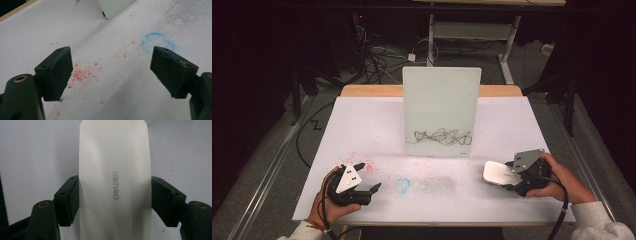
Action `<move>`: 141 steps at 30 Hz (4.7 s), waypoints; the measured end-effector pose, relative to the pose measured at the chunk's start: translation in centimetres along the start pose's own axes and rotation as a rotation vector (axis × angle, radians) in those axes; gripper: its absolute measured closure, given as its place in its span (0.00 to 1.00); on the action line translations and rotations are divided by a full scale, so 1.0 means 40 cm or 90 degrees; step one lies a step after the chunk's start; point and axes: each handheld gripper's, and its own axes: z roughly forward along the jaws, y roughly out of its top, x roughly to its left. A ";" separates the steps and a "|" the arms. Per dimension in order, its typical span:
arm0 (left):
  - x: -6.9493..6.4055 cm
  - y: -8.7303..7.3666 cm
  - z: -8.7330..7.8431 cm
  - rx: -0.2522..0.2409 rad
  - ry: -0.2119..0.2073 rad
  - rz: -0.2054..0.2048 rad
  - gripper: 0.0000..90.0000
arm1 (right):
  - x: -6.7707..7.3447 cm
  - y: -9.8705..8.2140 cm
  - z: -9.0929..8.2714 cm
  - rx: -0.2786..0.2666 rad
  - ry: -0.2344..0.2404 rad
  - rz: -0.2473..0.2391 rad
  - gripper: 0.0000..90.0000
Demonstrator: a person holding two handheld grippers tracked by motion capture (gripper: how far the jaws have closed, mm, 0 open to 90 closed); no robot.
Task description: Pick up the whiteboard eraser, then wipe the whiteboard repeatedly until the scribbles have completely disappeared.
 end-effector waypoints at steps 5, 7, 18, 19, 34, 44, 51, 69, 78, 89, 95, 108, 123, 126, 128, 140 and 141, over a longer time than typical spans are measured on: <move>0.005 0.000 -0.003 -0.007 -0.001 -0.007 0.20 | 0.005 0.030 -0.002 -0.064 -0.050 0.029 0.34; 0.007 -0.002 -0.004 -0.007 0.001 -0.005 0.20 | 0.008 0.045 -0.003 -0.079 -0.069 0.031 0.34; 0.014 -0.004 0.000 -0.012 -0.012 -0.007 0.20 | 0.012 0.081 -0.004 -0.205 -0.155 0.129 0.34; 0.015 -0.004 0.001 -0.012 -0.013 -0.008 0.20 | 0.013 0.080 -0.004 -0.211 -0.164 0.137 0.34; 0.027 -0.014 0.004 -0.011 -0.009 -0.018 0.20 | 0.074 0.129 0.034 -0.244 -0.215 0.112 0.35; 0.029 -0.019 0.002 -0.009 0.000 -0.015 0.20 | 0.103 0.184 0.058 -0.257 -0.230 0.102 0.35; 0.027 -0.020 0.000 -0.009 0.004 -0.011 0.20 | 0.093 0.194 0.071 -0.233 -0.272 0.094 0.35; 0.022 -0.020 -0.005 -0.007 0.003 -0.007 0.20 | 0.053 0.228 0.121 -0.157 -0.412 0.014 0.35; 0.022 -0.020 -0.004 -0.003 0.005 -0.007 0.21 | 0.047 0.242 0.199 -0.097 -0.449 -0.062 0.35; 0.018 -0.018 -0.001 0.002 -0.002 -0.008 0.21 | 0.059 0.269 0.249 -0.107 -0.477 -0.099 0.34; 0.018 -0.017 -0.001 -0.001 -0.005 -0.006 0.21 | 0.077 0.322 0.279 -0.104 -0.467 -0.130 0.34; 0.019 -0.019 -0.012 -0.008 0.006 -0.008 0.21 | 0.064 0.216 0.245 -0.046 -0.472 -0.103 0.34; 0.016 -0.016 -0.006 -0.005 0.001 -0.005 0.21 | 0.078 0.286 0.272 -0.073 -0.489 -0.097 0.34; 0.016 -0.016 -0.004 -0.003 0.002 -0.010 0.21 | 0.087 0.316 0.292 -0.087 -0.480 -0.100 0.34; 0.017 -0.015 -0.006 -0.006 0.004 -0.012 0.21 | 0.091 0.333 0.302 -0.098 -0.480 -0.091 0.34; 0.021 -0.019 -0.008 -0.002 0.006 -0.015 0.21 | 0.107 0.345 0.325 -0.078 -0.484 -0.094 0.34; 0.021 -0.019 -0.009 -0.002 0.007 -0.016 0.21 | 0.108 0.336 0.324 -0.071 -0.479 -0.096 0.34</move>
